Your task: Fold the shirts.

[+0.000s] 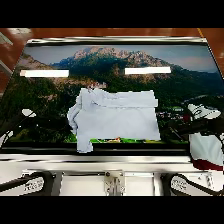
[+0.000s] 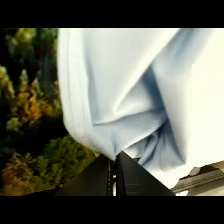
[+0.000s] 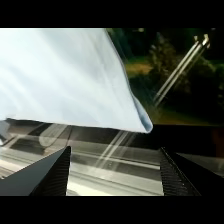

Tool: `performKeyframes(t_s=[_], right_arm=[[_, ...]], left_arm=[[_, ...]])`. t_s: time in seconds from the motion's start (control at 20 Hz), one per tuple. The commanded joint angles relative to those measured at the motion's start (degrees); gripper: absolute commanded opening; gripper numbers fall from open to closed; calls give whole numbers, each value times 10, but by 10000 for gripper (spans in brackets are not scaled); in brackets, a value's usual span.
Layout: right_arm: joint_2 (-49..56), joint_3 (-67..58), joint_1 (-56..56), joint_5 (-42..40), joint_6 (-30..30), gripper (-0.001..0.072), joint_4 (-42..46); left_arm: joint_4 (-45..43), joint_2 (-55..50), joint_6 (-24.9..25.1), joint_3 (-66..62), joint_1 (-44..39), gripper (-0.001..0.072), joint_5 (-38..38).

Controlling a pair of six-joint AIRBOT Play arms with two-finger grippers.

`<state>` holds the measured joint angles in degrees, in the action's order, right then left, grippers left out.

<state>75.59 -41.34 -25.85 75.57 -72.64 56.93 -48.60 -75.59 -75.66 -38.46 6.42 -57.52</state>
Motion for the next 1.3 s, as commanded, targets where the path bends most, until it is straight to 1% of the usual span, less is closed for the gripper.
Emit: performKeyframes(t_s=[0.0,0.15,0.2,0.25,0.3,0.35,0.4,0.5,0.55,0.6,0.65,0.7,0.75,0.85,0.95,1.0,1.05,1.15,1.2,1.25], right_arm=[[37,32,38,-47,3,675,-28],[67,32,71,-76,-12,673,-36],[76,32,84,-86,-16,635,-53],[83,32,97,-99,1,484,-83],[84,26,104,-101,12,196,-107],[82,13,104,-89,14,77,-126],[75,-10,103,-62,34,73,-143],[31,-92,103,-7,67,72,-144],[-2,-144,103,11,88,73,-145],[-43,-210,103,30,118,73,-145],[-84,-279,103,32,132,73,-140],[-128,-360,103,21,134,73,-120],[-168,-435,103,-2,133,73,-96],[-244,-570,103,-85,101,73,-42],[-306,-662,103,-159,45,73,20],[-332,-694,103,-179,18,73,48],[-353,-712,103,-179,5,73,73],[-397,-719,103,-161,-22,73,127],[-411,-719,103,-141,-31,73,154],[-422,-719,103,-116,-38,73,179]], left_arm=[[2,26,0,-13,0,40,-18],[2,52,0,-13,0,40,-20],[2,58,0,-13,0,40,-20],[2,64,0,-16,0,40,-22],[2,71,1,-25,0,40,-28],[0,79,10,-43,2,39,-37],[-2,90,16,-70,5,38,-47],[-11,121,16,-157,20,39,-71],[-11,143,30,-219,30,38,-81],[-11,163,56,-286,38,38,-88],[-11,187,91,-367,45,39,-91],[-11,208,111,-455,52,39,-87],[-11,225,111,-538,59,39,-76],[-14,257,111,-694,78,40,-42],[-37,289,97,-805,97,40,-9],[-57,306,84,-837,103,40,9],[-85,328,63,-847,105,40,21],[-174,369,-32,-847,104,39,3],[-217,384,-56,-847,104,39,-20],[-246,396,-61,-847,104,39,-42]])
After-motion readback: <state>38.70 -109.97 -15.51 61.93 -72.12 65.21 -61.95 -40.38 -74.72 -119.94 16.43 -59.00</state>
